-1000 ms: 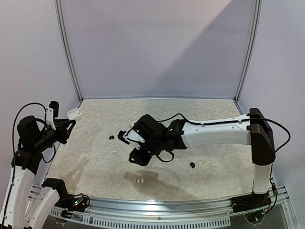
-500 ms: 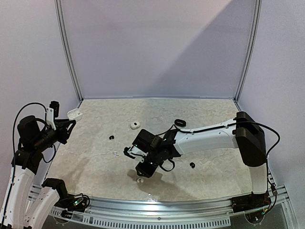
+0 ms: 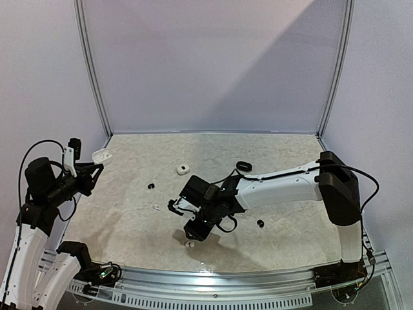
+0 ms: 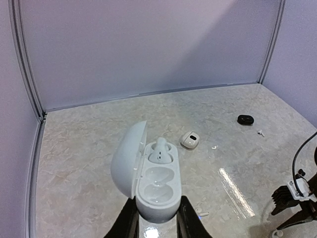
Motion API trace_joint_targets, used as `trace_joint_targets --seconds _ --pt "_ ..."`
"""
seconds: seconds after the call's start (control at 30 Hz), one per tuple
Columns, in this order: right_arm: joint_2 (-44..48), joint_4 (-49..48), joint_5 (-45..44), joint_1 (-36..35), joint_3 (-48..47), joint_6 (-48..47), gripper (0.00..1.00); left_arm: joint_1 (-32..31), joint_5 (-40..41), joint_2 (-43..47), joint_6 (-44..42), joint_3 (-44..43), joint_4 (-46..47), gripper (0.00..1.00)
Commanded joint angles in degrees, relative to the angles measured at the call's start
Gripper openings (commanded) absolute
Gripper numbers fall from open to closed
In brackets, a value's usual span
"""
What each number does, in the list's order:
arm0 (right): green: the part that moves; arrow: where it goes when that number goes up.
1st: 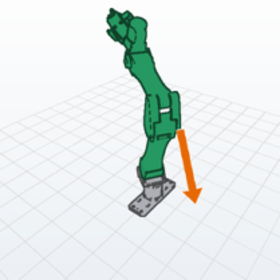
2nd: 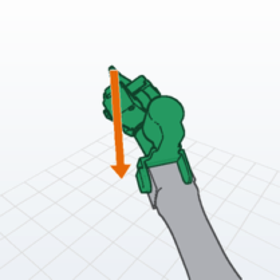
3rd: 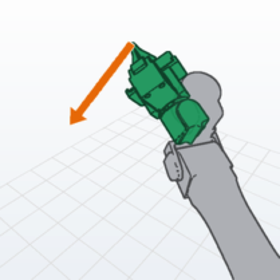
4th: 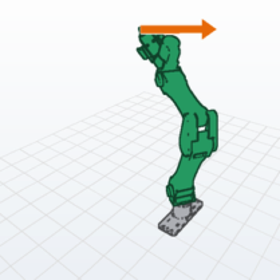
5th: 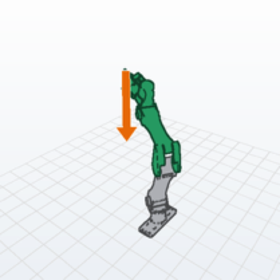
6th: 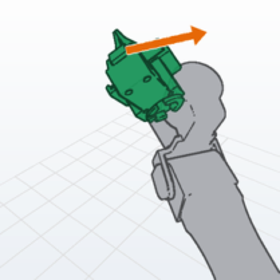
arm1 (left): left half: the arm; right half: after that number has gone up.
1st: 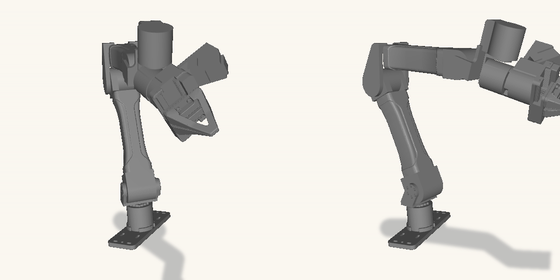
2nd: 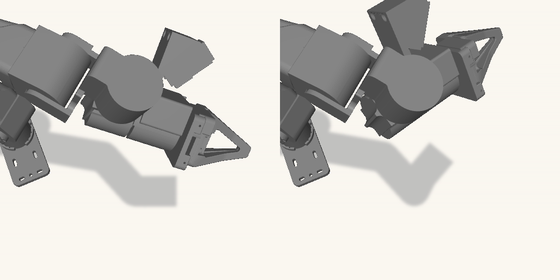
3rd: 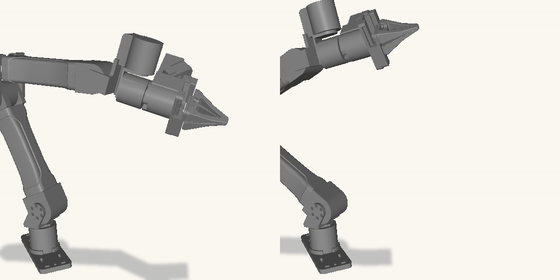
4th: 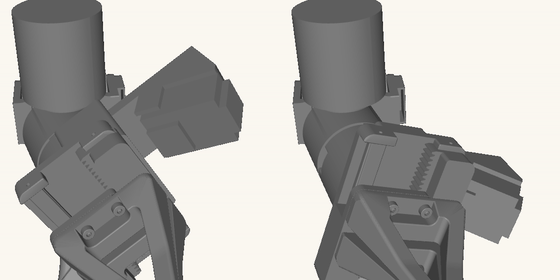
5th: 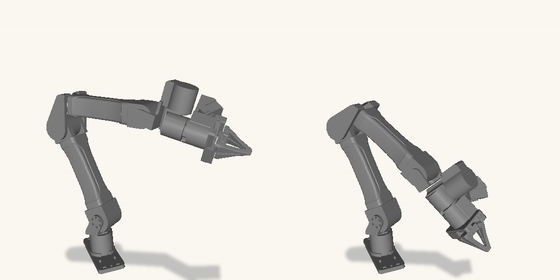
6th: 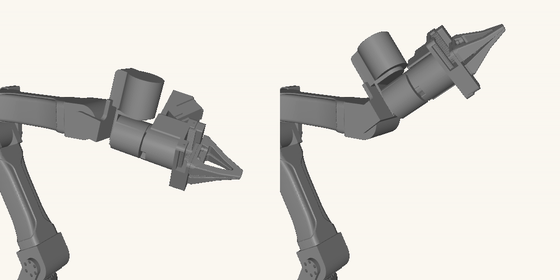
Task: Insert the wireless bluetooth earbuds into the charging case
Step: Pick up the left earbud from the corner of the board.
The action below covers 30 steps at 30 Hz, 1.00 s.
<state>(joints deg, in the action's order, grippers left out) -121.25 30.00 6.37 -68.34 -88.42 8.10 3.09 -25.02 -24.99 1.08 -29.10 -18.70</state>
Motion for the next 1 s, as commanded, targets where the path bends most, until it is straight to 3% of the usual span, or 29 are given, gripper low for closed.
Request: trace_joint_targets --seconds 0.0,0.97 --pt "-0.5 1.4 0.0 -0.2 0.1 -0.4 0.39 -0.5 0.1 1.7 -0.7 0.5 -0.4 0.00" --pt "-3.1 0.8 1.9 -3.5 3.5 1.5 0.26 -0.5 0.0 2.0 -0.5 1.0 -0.6 0.00"
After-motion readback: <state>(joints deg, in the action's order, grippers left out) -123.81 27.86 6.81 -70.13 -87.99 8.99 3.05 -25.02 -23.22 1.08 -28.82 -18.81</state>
